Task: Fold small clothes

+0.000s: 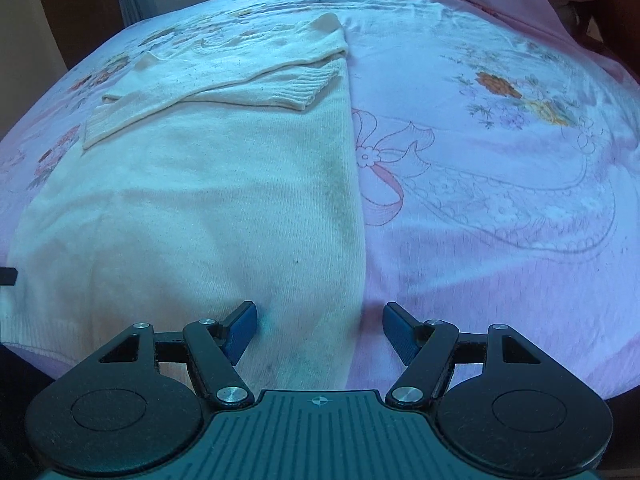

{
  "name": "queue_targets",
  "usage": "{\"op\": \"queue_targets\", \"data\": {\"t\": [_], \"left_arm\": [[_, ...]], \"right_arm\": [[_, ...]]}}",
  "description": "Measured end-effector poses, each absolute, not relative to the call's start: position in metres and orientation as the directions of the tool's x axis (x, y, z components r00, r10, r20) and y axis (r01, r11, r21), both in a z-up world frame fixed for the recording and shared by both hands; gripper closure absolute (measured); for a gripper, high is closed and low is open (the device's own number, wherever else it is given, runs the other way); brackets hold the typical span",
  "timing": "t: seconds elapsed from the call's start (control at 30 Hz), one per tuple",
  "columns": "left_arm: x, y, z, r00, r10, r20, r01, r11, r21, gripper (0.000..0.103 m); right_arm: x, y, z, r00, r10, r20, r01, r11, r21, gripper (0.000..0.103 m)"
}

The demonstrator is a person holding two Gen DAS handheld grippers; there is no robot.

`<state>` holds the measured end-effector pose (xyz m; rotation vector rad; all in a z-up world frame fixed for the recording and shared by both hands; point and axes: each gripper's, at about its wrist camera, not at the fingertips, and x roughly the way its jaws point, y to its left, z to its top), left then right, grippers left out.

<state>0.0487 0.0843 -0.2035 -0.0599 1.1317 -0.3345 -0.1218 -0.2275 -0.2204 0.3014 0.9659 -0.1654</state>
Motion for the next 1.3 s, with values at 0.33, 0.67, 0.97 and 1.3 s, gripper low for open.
{"op": "queue_targets", "data": {"t": [0.33,0.67,0.97,1.3], "left_arm": [[0.041,0.087,-0.215,0.314,-0.342,-0.886,0.251,0.929,-0.27,0.081],[0.047,0.081,-0.184,0.36,-0.462,-0.811,0.285,0.882,-0.376,0.101],[0.144,0.046,-0.142,0.454,-0.512,-0.729,0.276,0.859,-0.431,0.101],[0.263,0.003,-0.18,0.453,-0.367,-0.813,0.191,0.93,-0.313,0.092]], "right_arm": [[-0.131,-0.235,-0.224,0.535,0.099,-0.839,0.273,0.92,0.283,0.071],[-0.126,-0.244,-0.2,0.599,0.277,-0.751,0.246,0.829,0.502,0.098],[-0.041,-0.284,-0.154,0.72,0.252,-0.647,0.243,0.781,0.575,0.098],[0.085,-0.34,-0.201,0.649,0.162,-0.743,0.393,0.765,0.51,0.097]]}}
